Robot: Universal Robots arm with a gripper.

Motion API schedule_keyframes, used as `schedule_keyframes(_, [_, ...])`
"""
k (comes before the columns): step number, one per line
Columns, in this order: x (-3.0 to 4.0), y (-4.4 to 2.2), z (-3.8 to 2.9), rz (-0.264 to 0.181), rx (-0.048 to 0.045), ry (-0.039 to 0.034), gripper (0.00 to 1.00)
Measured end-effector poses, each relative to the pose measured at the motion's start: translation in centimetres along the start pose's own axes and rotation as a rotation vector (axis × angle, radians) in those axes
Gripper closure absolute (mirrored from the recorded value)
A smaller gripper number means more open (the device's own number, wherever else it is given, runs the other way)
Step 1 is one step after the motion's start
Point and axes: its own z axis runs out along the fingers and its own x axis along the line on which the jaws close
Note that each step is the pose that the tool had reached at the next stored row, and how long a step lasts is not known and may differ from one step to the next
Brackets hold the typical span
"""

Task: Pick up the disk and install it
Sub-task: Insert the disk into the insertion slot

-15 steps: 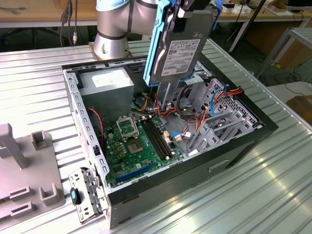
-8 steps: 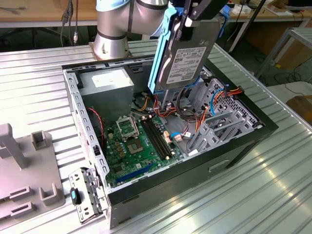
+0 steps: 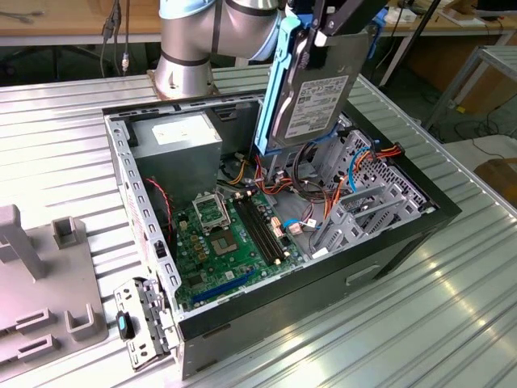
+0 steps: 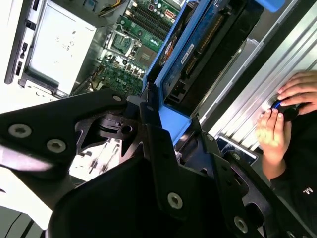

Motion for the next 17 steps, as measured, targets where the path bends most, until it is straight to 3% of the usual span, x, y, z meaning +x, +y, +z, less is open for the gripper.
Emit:
schedule_keyframes(8, [1.08,-0.47,0.18,0.0,0.0002,-0.0003,0.63])
schedule_keyframes(17, [1.37,-3.6,0.63,-0.009,-0.0001,-0.0006,0.63])
